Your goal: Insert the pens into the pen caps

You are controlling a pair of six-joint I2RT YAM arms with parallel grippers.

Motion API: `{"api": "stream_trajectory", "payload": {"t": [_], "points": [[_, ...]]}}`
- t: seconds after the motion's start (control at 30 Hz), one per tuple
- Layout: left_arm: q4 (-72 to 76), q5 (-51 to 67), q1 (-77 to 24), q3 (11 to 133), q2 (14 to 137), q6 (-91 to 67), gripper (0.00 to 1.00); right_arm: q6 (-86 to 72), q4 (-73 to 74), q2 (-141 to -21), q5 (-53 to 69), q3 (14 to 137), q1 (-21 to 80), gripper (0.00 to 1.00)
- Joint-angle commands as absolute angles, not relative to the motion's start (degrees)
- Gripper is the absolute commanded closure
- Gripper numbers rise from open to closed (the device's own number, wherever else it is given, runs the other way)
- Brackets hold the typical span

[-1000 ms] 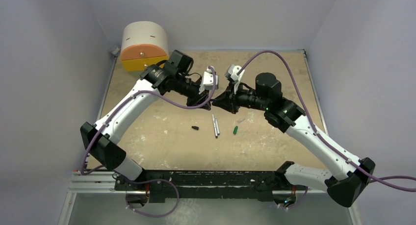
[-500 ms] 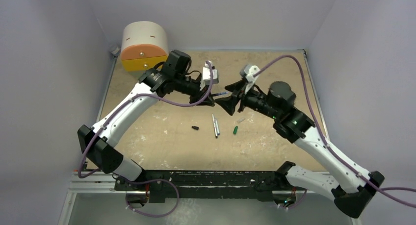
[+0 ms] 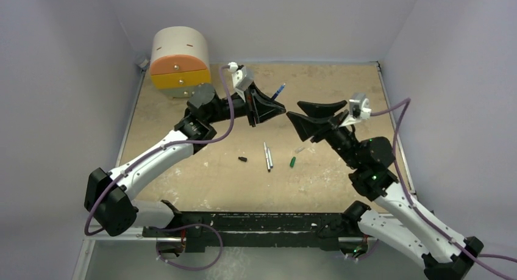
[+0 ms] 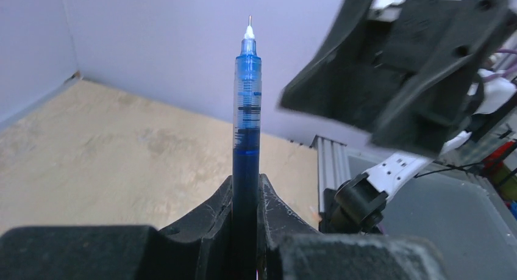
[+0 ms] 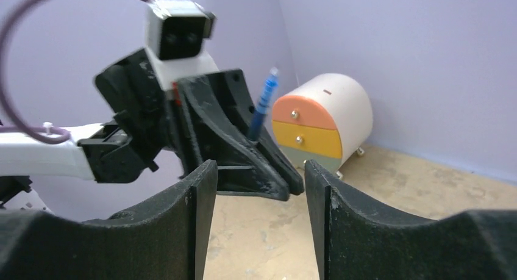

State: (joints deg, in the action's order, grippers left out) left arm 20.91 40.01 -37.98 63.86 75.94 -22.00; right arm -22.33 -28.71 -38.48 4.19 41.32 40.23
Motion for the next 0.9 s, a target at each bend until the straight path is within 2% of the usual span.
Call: {"api": "stream_trajectory", "payload": {"t": [0.0,0.13,0.2,0.23,0.33,0.4,0.43,0.5,0.63,0.77,0.8,0.87], "points": [[38.00,38.17,-40.59,61.77,74.03,-31.35,1.00,-25.50,-38.02,-43.27,7.89,42.16,40.49,0.47],[37.95,34.59,-40.94,59.96,72.97,-31.81,1.00,-25.96,-40.11,-43.58,6.58,41.90,40.44,0.73],[31.83,29.19,-40.93,59.78,70.75,-28.40,1.00,-25.30,-34.59,-43.08,0.65,42.62,40.47,0.94],[28.13,26.07,-40.93,59.70,69.37,-26.54,1.00,-25.16,-29.75,-42.98,-4.03,43.35,40.44,1.00],[18.32,15.57,-40.95,58.09,64.39,-21.80,1.00,-24.08,-14.27,-43.86,-17.41,45.23,40.38,0.97],[12.79,6.85,-40.80,56.60,61.48,-20.75,1.00,-25.39,-3.89,-45.57,-22.86,46.59,40.26,0.59],[10.83,4.44,-40.81,55.92,60.23,-20.13,1.00,-26.75,0.58,-46.71,-24.70,47.10,40.22,0.46],[7.95,2.45,-40.83,55.13,58.57,-18.98,1.00,-29.59,6.78,-47.94,-26.31,47.29,40.13,0.37],[5.20,2.72,-40.87,54.63,58.34,-17.49,1.00,-39.95,11.89,-51.21,-26.51,45.83,37.75,0.46],[3.02,4.09,-40.89,55.93,59.88,-17.99,1.00,-41.81,8.78,-57.36,-19.48,43.69,34.91,0.50],[3.18,5.17,-40.92,55.83,59.93,-18.20,1.00,-41.49,7.95,-58.76,-17.81,43.73,34.85,0.57],[4.65,7.77,-40.95,54.63,59.85,-18.31,1.00,-37.83,3.39,-59.25,-15.46,44.09,34.94,0.76]]}}
